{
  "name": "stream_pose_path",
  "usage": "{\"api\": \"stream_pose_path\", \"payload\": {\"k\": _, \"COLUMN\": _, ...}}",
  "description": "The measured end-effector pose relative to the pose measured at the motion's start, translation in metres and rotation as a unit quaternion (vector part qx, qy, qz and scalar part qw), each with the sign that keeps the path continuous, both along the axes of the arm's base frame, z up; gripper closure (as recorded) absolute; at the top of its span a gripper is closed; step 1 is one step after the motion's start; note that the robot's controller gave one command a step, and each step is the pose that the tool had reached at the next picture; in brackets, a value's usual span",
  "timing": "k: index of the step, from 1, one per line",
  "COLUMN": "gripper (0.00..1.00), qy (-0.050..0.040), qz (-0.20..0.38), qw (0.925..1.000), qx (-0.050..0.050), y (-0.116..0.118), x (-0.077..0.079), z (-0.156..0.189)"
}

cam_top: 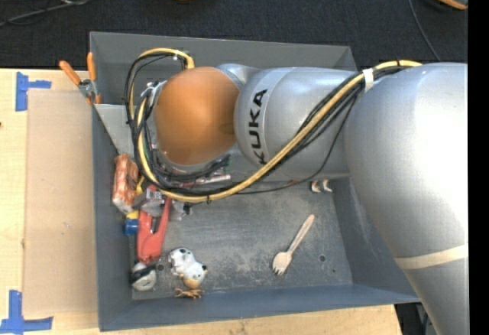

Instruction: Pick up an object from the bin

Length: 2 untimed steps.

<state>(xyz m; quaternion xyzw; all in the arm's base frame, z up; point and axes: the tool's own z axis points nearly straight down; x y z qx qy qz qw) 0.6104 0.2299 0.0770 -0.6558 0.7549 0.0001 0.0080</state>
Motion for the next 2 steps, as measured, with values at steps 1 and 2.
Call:
{"api": "stream_pose_path", "payload": {"k": 1, "gripper": 1.0, "qy": 0.0, "qz": 0.0, "qw": 1.0, "qx": 0.0, "y": 0.0, "x": 0.0, "z": 0.0}}
{"api": "stream_pose_path", "payload": {"k": 2, "gripper": 1.0, "qy": 0.0014, "qz": -0.001, "qw": 1.0, "qx": 0.0, "y": -0.0003, "x": -0.0014, "z": 0.0086}}
